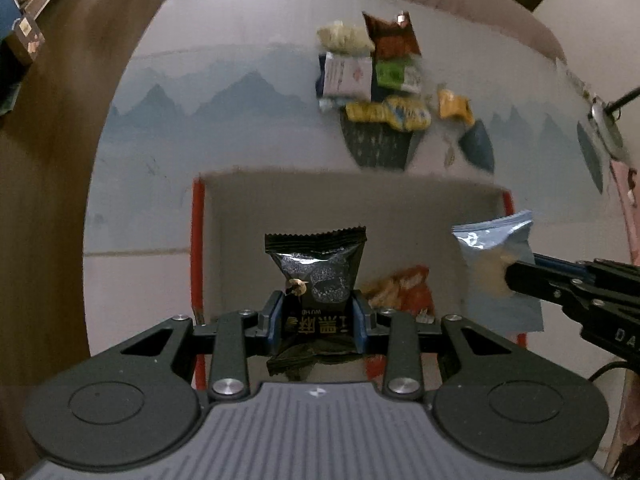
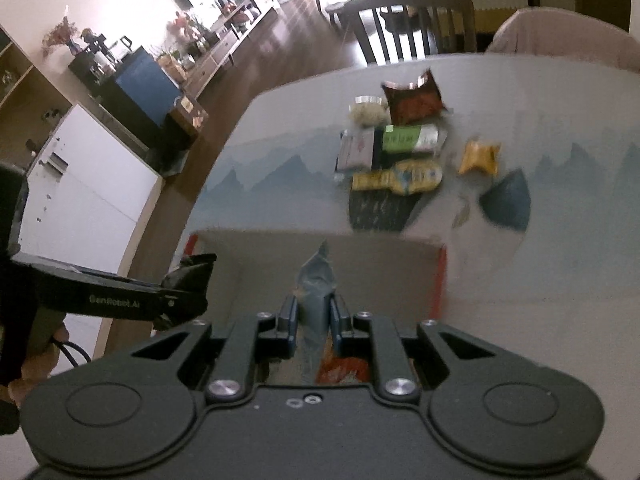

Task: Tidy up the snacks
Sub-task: 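Carry both packets into the box and open both tools to drop them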

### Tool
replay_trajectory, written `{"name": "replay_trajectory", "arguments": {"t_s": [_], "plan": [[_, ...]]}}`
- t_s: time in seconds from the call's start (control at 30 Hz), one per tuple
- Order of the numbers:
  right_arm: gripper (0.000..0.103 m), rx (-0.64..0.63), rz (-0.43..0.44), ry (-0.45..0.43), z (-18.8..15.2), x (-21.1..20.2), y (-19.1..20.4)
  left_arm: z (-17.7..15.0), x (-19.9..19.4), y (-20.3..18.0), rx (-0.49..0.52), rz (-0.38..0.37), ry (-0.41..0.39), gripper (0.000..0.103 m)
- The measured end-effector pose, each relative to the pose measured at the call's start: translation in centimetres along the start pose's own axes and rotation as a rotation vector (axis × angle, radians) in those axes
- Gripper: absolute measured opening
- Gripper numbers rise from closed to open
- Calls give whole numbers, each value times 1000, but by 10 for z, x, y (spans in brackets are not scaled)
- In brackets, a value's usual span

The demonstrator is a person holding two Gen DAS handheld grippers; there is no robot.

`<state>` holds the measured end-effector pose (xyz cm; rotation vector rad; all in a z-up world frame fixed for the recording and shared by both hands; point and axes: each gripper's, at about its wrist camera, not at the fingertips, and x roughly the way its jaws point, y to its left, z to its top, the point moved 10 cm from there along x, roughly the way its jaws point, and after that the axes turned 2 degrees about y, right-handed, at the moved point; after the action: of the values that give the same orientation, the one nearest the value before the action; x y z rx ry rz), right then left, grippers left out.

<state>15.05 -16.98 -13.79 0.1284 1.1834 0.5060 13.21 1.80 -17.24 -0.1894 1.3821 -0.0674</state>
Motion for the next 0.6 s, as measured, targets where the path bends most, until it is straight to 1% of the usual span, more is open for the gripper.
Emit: {"name": "replay_trajectory", "arguments": {"t_s": [0.13,0.23,0.37,0.47,0.6], "plan": [[16,11,-3,34,-21,16,3,-19,18,1,-16,-6,41,33],[16,20,-14,56,-34,29,3,-28,32,2,-6,20,59,33],[16,30,-20,82,-52,43,4,-36,42,-1,20,48,56,33],[16,49,-23,100,-61,51,3,-41,50,-4,22,41,72,33],[16,58,-40,110,-69,58,-1,-47,57,-6,40,53,76,33]]}}
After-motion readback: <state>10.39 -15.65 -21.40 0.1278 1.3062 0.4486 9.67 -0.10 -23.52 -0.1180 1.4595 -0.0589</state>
